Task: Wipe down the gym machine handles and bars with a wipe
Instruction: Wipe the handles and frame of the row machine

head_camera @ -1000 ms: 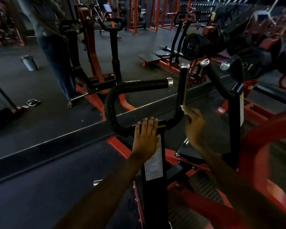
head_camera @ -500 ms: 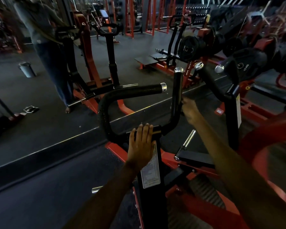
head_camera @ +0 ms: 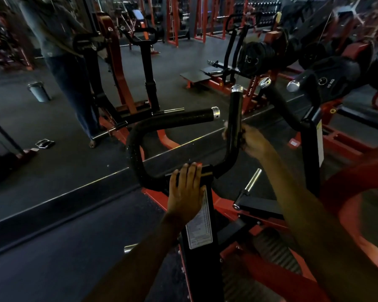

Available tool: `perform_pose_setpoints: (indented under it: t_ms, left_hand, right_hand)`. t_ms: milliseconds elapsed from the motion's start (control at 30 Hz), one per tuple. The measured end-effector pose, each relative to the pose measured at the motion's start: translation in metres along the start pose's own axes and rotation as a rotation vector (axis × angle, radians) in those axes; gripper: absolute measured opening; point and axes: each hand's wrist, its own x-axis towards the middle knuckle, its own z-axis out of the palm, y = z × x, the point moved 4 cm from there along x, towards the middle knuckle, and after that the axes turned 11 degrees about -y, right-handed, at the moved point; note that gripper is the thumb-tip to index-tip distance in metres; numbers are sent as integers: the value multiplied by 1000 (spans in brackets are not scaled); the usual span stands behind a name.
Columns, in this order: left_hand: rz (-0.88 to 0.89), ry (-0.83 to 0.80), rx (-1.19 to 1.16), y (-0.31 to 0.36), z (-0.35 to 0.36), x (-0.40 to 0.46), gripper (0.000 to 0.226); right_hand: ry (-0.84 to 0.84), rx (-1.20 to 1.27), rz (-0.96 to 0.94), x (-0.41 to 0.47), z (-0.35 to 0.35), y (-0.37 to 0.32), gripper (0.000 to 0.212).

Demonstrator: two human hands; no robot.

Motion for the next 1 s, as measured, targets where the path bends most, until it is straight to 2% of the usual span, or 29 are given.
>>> perform_pose_setpoints:
  t_ms: [100,167,200,233,300,333,400,467,567,633,767,833,933,1000]
  left_hand:
    - [2,9,-16,1,-2,0,53]
    - [-7,4,-21,1,-2,0,54]
    - [-7,1,-22,1,-3,0,54]
    - [-8,-4,-22,1,-3,0,55]
    - [-11,-2,-18,2,-3,0,56]
    - [-12,-1,-19,2,-4,0,56]
    - [-16,3,-25,2,-5,0,53]
    - [-19,6,-32,2,-6,-1,52]
    - [-10,15,-25,2,-6,-2,52]
    - [-6,16,-18,3,-6,-1,54]
    - [-13,4,-40,2,-4,-2,53]
    - [-26,-17,-57,2,-5,-1,55]
    - [-13,-14,-50,3,-7,-1,52]
    - [-2,0,-64,3,-9,-1,53]
  right_hand:
    - [-16,-109,72,-35,16,48,29]
    - [9,-315,169,-40,12,55,37]
    - [114,-447,198,-37,3,46,38]
    - [303,-556,157,-34,-9,27,33]
    - [649,-492,-109,-31,-23,-27,14]
    - [722,-490,-255,-30,-21,-53,20]
    - [682,-606,-398,-15,-11,-87,30]
    - [514,-765,-402,2,4,-82,27]
    - [401,-1038,-457,-6,18,-35,49]
    - [381,-1084,-541,-32,24,0,59]
    - [196,-1231,-612,-83,41,51,53]
    - [229,-1223,-622,-73,33,27,46]
    - [445,-1325,-590,-27,14,-47,38]
    - [358,-1487,-514,4,11,-73,39]
